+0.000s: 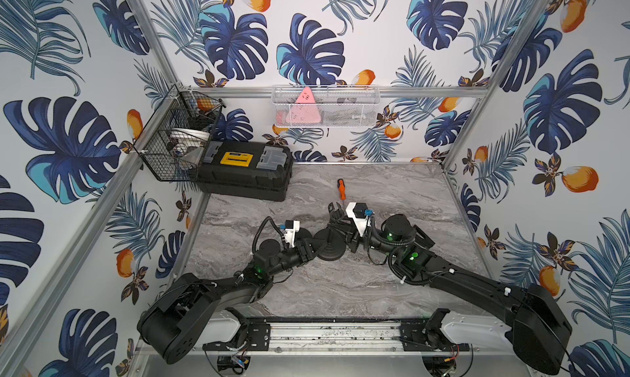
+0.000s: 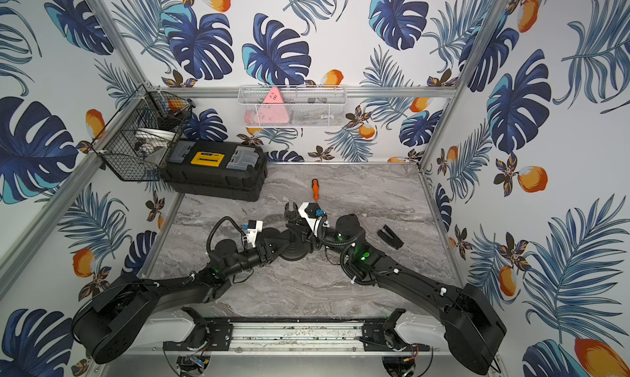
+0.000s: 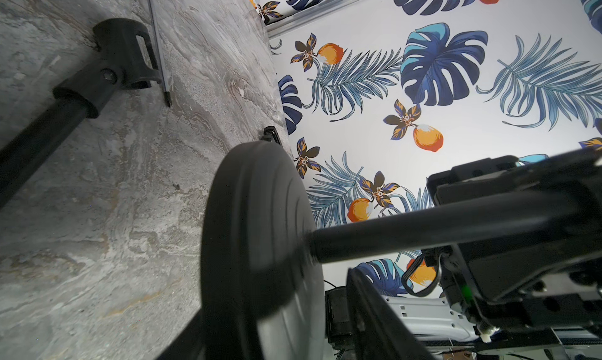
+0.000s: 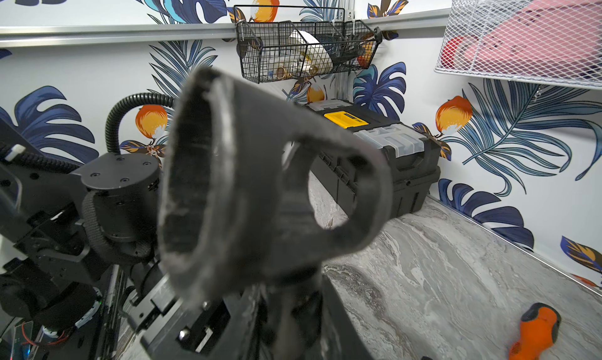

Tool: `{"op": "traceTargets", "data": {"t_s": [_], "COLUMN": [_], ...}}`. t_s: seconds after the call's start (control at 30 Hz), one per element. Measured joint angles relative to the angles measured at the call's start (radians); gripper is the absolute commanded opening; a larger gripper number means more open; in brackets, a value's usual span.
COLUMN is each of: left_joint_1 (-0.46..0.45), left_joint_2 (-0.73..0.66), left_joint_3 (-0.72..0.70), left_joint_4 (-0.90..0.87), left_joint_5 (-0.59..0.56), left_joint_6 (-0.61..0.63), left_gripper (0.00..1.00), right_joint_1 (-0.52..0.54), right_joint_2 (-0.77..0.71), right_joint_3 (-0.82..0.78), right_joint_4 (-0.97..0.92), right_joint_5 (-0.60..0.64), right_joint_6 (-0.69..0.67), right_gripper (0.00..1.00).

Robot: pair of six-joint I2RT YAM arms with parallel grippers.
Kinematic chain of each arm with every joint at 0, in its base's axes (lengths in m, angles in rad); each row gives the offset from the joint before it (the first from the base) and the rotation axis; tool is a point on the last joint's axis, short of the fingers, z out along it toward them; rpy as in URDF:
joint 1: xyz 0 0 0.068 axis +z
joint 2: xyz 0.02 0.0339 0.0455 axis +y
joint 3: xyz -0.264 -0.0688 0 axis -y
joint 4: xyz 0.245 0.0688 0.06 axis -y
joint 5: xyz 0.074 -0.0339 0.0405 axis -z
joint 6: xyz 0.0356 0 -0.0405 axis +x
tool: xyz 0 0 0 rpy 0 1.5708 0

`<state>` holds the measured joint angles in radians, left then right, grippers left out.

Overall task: Assemble a microphone stand
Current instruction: Place the microphone stand at the center of the board.

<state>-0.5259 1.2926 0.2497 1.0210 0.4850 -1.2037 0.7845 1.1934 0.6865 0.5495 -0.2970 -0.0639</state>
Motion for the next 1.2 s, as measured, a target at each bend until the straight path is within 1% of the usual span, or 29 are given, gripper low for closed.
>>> {"op": "traceTargets", "data": {"t_s": [0.1,0.13,0.17,0.23,0.3,0.37,0.4,0.43,0.47,0.6,0.63,0.8,0.93,1.1,1.2], "left_joint_1": [0.000,0.000,0.002,0.007,0.008,0.008,0.007,0.007,0.007,0.008,0.009,0.014,0.036,0.085,0.138], "left_joint_2": [0.000,-0.001,-0.002,-0.003,-0.002,0.001,0.003,0.007,0.010,0.015,0.014,-0.021,-0.062,-0.110,-0.148], "left_joint_3": [-0.003,-0.004,-0.006,-0.007,-0.013,-0.021,-0.024,-0.026,-0.029,-0.030,-0.030,-0.025,0.006,0.056,0.109], "left_joint_4": [0.004,0.003,0.009,0.026,0.043,0.061,0.066,0.066,0.062,0.063,0.063,0.054,0.013,-0.061,-0.170], "left_joint_5": [-0.010,-0.014,-0.020,-0.049,-0.069,-0.079,-0.077,-0.067,-0.061,-0.053,-0.054,-0.055,-0.063,-0.061,-0.063], "left_joint_6": [-0.005,-0.006,-0.033,-0.053,-0.081,-0.089,-0.083,-0.074,-0.077,-0.077,-0.077,-0.081,-0.083,-0.082,-0.060], "left_gripper": [0.34,0.30,0.27,0.20,0.17,0.14,0.13,0.12,0.11,0.08,0.07,0.03,0.00,0.00,0.00], "right_joint_1": [0.001,0.000,0.000,-0.002,-0.002,-0.002,-0.002,0.000,0.000,0.000,0.000,0.000,0.000,-0.001,-0.002], "right_joint_2": [-0.005,-0.006,-0.007,-0.008,-0.010,-0.011,-0.012,-0.013,-0.018,-0.036,-0.039,-0.065,-0.106,-0.180,-0.222], "right_joint_3": [0.000,0.000,0.000,0.000,0.000,0.000,0.000,0.002,0.003,0.000,-0.002,-0.033,-0.075,-0.150,-0.194], "right_joint_4": [0.003,0.006,0.007,0.008,0.007,0.003,0.000,0.000,0.001,0.004,0.003,0.003,0.003,-0.006,-0.014], "right_joint_5": [0.000,0.000,0.000,0.008,0.013,0.016,0.015,0.015,0.015,0.028,0.035,0.075,0.110,0.138,0.154], "right_joint_6": [0.000,0.000,0.000,-0.003,-0.006,-0.005,0.000,-0.001,-0.001,-0.002,-0.002,-0.005,-0.004,0.001,0.005], "right_gripper": [0.00,0.00,0.02,0.10,0.28,0.38,0.47,0.54,0.58,0.83,0.99,1.00,1.00,1.00,1.00]}}
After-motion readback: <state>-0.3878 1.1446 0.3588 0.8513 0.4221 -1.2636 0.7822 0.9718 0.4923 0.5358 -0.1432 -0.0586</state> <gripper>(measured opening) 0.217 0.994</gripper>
